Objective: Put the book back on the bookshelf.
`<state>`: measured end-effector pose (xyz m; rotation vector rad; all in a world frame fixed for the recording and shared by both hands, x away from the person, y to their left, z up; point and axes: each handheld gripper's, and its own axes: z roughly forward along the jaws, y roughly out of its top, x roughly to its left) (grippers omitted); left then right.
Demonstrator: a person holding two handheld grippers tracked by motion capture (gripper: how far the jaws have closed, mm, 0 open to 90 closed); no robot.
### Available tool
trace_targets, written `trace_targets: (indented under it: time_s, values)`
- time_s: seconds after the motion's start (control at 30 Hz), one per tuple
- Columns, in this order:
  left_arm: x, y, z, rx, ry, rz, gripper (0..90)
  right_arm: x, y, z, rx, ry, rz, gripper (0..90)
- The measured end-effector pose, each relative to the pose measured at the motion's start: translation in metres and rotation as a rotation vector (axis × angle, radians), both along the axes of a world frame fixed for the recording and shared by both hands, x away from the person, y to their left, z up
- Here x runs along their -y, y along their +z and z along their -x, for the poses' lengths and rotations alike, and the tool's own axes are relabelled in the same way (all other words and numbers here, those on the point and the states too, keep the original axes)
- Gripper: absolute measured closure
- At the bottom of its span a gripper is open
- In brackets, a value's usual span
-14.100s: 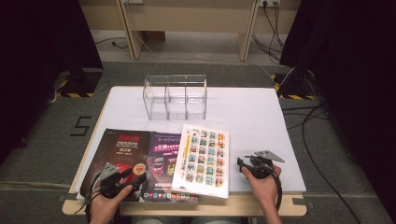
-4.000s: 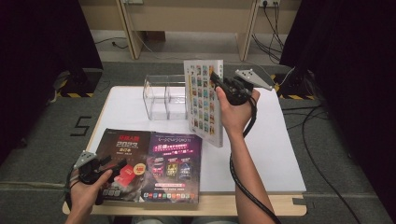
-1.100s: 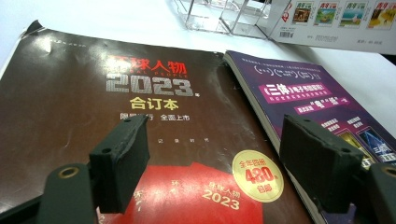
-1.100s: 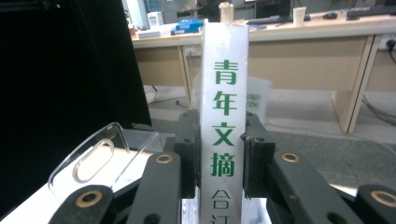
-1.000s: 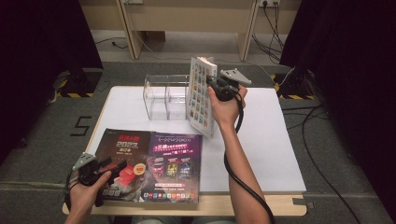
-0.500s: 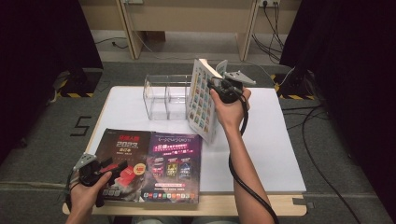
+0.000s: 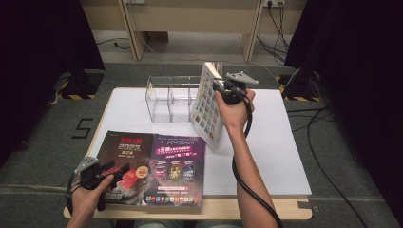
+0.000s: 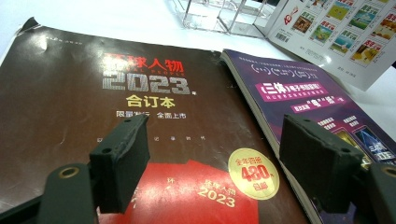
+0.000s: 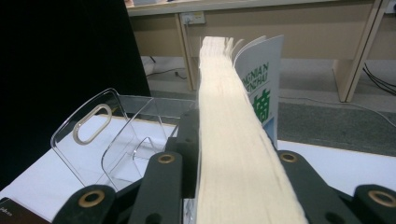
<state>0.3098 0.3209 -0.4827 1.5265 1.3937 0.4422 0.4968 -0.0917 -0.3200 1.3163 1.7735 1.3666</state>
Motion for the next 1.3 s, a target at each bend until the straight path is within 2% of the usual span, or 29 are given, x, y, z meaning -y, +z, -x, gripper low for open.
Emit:
trace_targets:
  time_s: [0.37,0.53,0.67,0.8,1.3]
  values:
    - [-0.002,0.0,0.0,-0.001,0.003,0.0,23.4,-0.002,0.001,0.001,0.021,0.003,0.007,74.0]
    - [-0.001,-0.001,-0.001,-0.002,0.003,0.006,23.4,-0.006,0.005,0.002,0.049,0.016,0.032,74.2]
    - [-0.001,-0.001,-0.001,-0.002,0.004,0.004,23.4,-0.01,0.009,0.001,0.066,0.018,0.023,74.2]
    - [-0.003,0.0,-0.001,0.0,0.005,0.006,23.4,-0.016,0.016,0.002,0.084,0.018,0.024,74.2]
    - [-0.004,0.001,0.0,0.005,0.007,0.008,23.3,-0.032,0.05,0.009,0.16,0.024,-0.036,74.2]
